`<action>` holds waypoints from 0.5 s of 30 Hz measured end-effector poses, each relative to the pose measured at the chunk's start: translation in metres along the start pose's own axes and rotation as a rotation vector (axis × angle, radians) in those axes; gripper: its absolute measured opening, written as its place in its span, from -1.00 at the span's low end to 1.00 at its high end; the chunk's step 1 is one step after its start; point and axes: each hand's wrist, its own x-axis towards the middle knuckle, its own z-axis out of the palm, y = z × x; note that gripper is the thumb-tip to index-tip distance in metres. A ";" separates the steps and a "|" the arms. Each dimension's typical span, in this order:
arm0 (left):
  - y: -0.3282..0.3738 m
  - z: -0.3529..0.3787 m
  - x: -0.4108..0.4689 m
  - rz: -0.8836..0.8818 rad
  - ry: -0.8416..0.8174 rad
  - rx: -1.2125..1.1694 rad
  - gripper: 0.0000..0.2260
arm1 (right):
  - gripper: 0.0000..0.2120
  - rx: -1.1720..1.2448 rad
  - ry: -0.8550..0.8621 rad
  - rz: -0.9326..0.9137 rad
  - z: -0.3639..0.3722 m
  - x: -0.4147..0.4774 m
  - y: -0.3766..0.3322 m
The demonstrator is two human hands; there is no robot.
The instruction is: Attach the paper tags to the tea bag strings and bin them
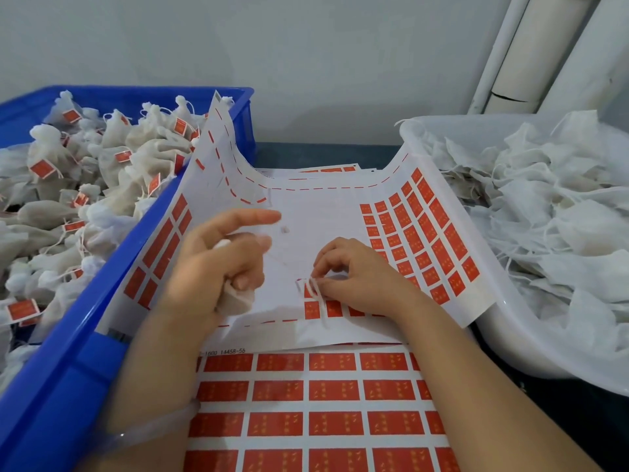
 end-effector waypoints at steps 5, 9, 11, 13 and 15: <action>0.008 0.000 -0.006 0.204 -0.078 -0.469 -0.64 | -0.85 -0.004 -0.020 -0.009 -0.002 -0.001 -0.001; 0.008 -0.002 -0.005 0.149 -0.123 -0.818 -0.87 | -0.90 -0.005 -0.033 -0.019 -0.001 -0.002 -0.001; 0.003 0.003 -0.001 0.013 0.102 -0.517 -0.83 | -0.87 -0.009 -0.023 -0.020 -0.001 -0.002 -0.001; -0.007 0.009 0.005 -0.153 0.283 0.088 -0.88 | -0.85 -0.004 -0.010 -0.025 0.000 -0.001 -0.001; -0.021 0.014 0.008 -0.202 0.255 0.712 -0.86 | -0.86 0.000 0.000 -0.030 0.000 0.000 0.000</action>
